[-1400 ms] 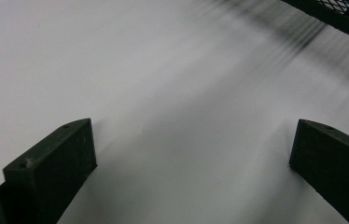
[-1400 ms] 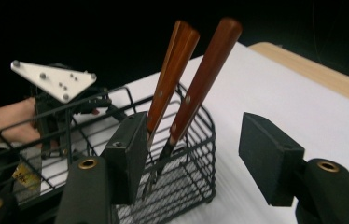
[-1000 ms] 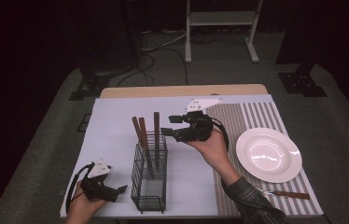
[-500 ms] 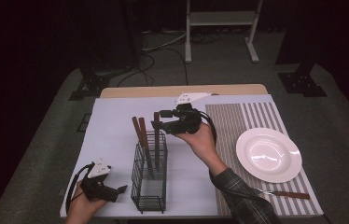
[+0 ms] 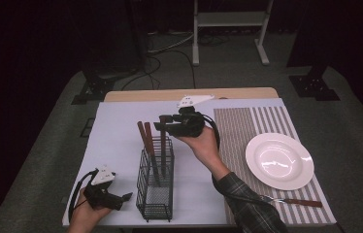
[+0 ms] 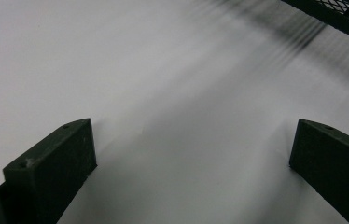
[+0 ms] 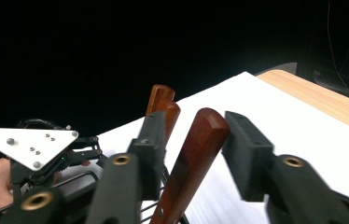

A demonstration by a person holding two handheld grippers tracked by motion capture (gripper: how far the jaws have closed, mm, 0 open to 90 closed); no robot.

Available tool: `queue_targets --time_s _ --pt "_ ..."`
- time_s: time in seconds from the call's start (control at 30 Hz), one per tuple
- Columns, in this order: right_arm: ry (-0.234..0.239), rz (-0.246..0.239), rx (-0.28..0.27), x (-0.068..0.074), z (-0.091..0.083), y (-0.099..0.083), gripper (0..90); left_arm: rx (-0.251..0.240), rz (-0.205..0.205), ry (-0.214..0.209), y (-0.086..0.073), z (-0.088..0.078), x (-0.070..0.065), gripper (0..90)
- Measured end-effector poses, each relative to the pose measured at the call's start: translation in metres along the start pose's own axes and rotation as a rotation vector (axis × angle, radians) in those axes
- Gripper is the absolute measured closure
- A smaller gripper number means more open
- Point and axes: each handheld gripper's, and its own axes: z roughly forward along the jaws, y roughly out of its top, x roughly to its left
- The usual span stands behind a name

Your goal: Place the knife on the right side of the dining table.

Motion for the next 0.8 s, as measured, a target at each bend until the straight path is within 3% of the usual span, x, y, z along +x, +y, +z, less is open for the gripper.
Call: queue_targets --time_s 0.1,0.33,0.8 --pt "-0.001 0.002 -0.002 0.0 -0.002 0.0 69.4 0.0 0.0 0.0 0.0 0.0 0.0 0.0" --pt "0.012 -0.007 -0.017 0.004 -0.007 0.0 72.7 -0.001 0.0 0.0 0.0 0.0 0.0 0.0" --pt "0.104 0.001 -0.07 0.02 -0.022 0.002 79.8 0.001 0.002 0.0 0.0 0.0 0.0 0.0"
